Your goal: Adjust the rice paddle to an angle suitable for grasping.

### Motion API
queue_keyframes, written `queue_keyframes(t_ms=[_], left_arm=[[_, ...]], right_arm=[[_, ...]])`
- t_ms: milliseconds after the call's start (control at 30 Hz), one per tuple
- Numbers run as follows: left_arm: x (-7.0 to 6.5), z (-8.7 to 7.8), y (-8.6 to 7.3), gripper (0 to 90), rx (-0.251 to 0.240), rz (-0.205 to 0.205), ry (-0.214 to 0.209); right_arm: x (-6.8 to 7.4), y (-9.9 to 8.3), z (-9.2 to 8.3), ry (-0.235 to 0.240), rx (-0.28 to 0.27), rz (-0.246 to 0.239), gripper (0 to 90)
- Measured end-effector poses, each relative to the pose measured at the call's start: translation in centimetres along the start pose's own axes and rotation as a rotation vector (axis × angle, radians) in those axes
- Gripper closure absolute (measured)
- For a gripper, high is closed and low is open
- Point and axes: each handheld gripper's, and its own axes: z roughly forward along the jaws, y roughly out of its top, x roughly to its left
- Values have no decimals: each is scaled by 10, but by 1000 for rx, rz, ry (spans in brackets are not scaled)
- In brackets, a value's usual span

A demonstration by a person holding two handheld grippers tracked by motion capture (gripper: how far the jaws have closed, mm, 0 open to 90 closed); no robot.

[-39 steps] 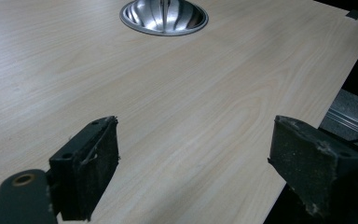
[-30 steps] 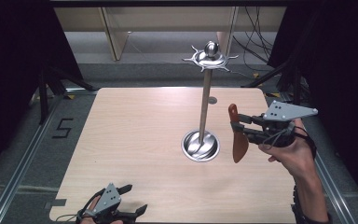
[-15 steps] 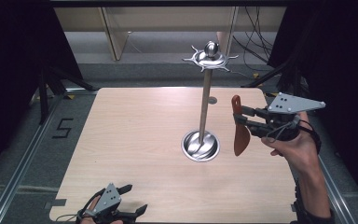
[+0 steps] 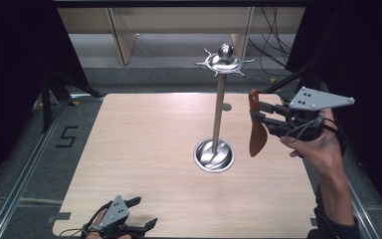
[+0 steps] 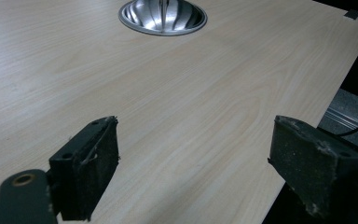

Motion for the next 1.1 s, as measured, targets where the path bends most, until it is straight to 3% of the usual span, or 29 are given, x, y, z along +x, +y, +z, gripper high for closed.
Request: queue_keyframes(t_ms=[33,100,133,300,333,367,433,467,567,633,667,967,1000,1100], left_arm=[[0,0,0,149,-3,-4,-2],[1,-1,0,149,12,9,9],[-1,0,0,149,-1,-9,7],[0,0,0,149,2,-3,1],[2,-1,0,149,28,24,10],[2,-1,0,149,28,24,10],[2,-1,1,149,25,23,8],[0,0,0,149,4,-2,-2],[0,0,0,149,3,0,-1],[2,-1,0,149,24,23,11],[0,0,0,149,0,-4,-5],[0,0,0,149,-4,-4,-3],[-1,0,0,149,-4,-4,-4],[0,0,0,149,-4,-4,-4]], right_arm=[[1,1,0,7,-2,14,671],[-1,4,0,-2,-22,-9,671],[-2,5,-1,-9,-24,-13,671],[-2,10,-1,-16,-29,-9,671],[-3,12,-1,-11,-28,-7,671],[-3,12,-1,-11,-28,-7,671],[-5,15,0,-26,-40,-18,671],[-5,16,0,-12,-27,-8,671],[-6,18,1,-9,-29,-10,671],[-7,19,1,-23,-36,-16,670],[-7,21,2,-8,-37,-9,670],[-8,28,5,-16,-43,-14,670],[-7,30,6,-11,-30,11,670],[-9,32,8,-20,-45,-16,670]])
